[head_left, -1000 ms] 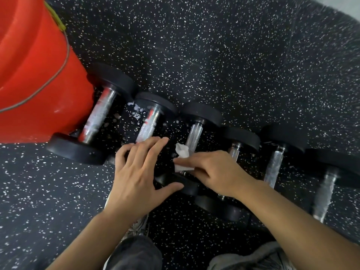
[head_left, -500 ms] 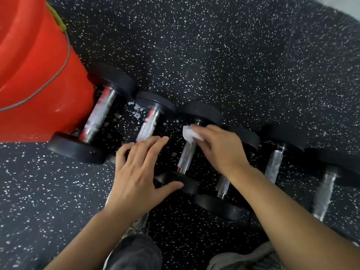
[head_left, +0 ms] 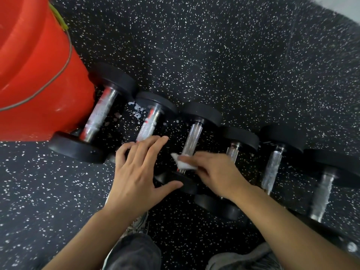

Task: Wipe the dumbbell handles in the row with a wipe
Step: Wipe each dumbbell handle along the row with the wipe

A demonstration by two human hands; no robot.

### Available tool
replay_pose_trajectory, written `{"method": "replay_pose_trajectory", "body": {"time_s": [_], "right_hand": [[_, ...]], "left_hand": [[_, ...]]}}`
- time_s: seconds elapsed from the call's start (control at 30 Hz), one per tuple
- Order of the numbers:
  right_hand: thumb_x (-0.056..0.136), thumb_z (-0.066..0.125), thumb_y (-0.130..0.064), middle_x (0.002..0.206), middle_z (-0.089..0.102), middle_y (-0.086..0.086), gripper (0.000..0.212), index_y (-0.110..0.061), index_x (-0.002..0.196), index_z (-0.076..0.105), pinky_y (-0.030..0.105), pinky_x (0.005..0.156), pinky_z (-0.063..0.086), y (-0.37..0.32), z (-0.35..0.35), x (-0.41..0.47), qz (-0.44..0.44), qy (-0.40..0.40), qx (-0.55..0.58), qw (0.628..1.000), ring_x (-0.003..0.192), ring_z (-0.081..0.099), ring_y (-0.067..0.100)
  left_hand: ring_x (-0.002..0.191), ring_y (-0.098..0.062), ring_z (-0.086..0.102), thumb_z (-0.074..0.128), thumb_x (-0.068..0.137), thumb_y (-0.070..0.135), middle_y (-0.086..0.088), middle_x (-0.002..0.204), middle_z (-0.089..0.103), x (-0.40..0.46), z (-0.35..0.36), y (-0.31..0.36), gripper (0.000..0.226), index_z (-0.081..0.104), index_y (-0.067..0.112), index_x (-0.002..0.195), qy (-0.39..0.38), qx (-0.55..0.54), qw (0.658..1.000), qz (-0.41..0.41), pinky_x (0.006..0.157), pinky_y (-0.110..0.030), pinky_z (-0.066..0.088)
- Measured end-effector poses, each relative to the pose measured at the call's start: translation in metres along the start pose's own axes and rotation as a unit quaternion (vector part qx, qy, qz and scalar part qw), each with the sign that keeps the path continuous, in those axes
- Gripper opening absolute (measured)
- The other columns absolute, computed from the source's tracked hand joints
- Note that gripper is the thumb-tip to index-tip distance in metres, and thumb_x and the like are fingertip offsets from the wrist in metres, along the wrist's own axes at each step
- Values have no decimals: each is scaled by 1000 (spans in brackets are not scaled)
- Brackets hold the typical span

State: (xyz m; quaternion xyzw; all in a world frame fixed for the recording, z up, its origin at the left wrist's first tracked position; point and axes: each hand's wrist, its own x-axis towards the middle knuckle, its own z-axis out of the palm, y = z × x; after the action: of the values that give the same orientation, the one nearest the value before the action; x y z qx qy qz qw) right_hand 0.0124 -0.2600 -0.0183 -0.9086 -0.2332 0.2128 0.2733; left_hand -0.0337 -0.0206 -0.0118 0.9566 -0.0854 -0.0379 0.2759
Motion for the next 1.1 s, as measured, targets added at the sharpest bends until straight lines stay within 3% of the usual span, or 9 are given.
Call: {"method": "replay_pose_trajectory", "body": {"time_s": [0.1, 0.17, 0.3, 0.5, 0.67, 0.77, 0.9, 1.0, 1.1], "right_hand": [[93, 62, -10, 112, 68, -18, 54, -38, 139, 59, 12, 83, 46, -2, 4, -3, 6, -7, 42, 999, 94, 61, -5], [94, 63, -7, 108, 66, -19, 56, -39, 140, 58, 10, 75, 45, -2, 2, 3, 39, 82, 65, 994, 85, 60, -4], [98, 61, -11, 103, 69, -7, 47, -33, 140, 60, 29, 77, 54, 5, -3, 26, 119, 199, 37, 972, 87, 66, 12], [98, 60, -17, 100, 64, -17, 47, -36, 141, 58, 33, 74, 56, 6, 5, 17, 68, 123, 3, 990, 81, 63, 8], [93, 50, -23, 125, 68, -16, 55, -44, 144, 51, 20, 83, 53, -6, 0, -4, -35, -18, -23, 999, 99, 68, 6], [93, 54, -17, 111, 69, -13, 54, -40, 142, 55, 14, 74, 49, -3, -4, 2, -5, 70, -1, 998, 85, 62, -1], [96, 60, -9, 102, 67, -11, 48, -32, 139, 61, 16, 70, 44, 9, -9, 27, 120, 198, 6, 973, 81, 62, 9], [98, 60, -17, 103, 67, -13, 46, -37, 140, 59, 16, 70, 41, 7, -1, 30, 128, 154, -8, 980, 85, 62, 7], [97, 59, -16, 106, 67, -15, 53, -45, 142, 53, 25, 76, 51, 0, 5, 11, 61, 74, 12, 995, 87, 64, 7]], "left_hand": [[131, -21, 53, 74, 72, 74, 0, 151, 51, 1, 1, 0, 103, 43, 19, 153, 1, -1, 1000, 0, 117, -40, 21], [131, -22, 54, 75, 72, 74, 0, 151, 51, 0, 1, 0, 104, 42, 19, 153, 2, 6, 1000, 3, 117, -43, 23], [130, -22, 55, 76, 73, 75, 0, 150, 51, 1, 1, 0, 104, 42, 19, 153, 3, 8, 1000, 6, 117, -44, 24], [128, -21, 56, 70, 74, 77, 0, 150, 51, 0, 1, -1, 102, 43, 18, 153, 10, 2, 1000, 6, 117, -40, 23], [132, -22, 55, 70, 74, 76, -1, 150, 52, 0, 2, -1, 102, 43, 17, 152, 7, 0, 1000, 7, 117, -40, 21], [132, -22, 55, 70, 74, 76, 0, 150, 51, 0, 2, -1, 102, 43, 18, 153, 4, 2, 1000, 7, 118, -39, 20], [132, -22, 54, 71, 74, 77, 0, 149, 52, 1, 2, -1, 102, 42, 19, 153, 5, 1, 1000, 7, 118, -41, 21], [131, -22, 54, 71, 74, 76, -1, 149, 52, 0, 2, -2, 102, 43, 18, 153, 6, 3, 1000, 8, 116, -44, 24], [131, -22, 55, 71, 73, 76, -1, 149, 53, 0, 3, -3, 102, 44, 18, 152, 9, 7, 1000, 5, 115, -46, 26]]}}
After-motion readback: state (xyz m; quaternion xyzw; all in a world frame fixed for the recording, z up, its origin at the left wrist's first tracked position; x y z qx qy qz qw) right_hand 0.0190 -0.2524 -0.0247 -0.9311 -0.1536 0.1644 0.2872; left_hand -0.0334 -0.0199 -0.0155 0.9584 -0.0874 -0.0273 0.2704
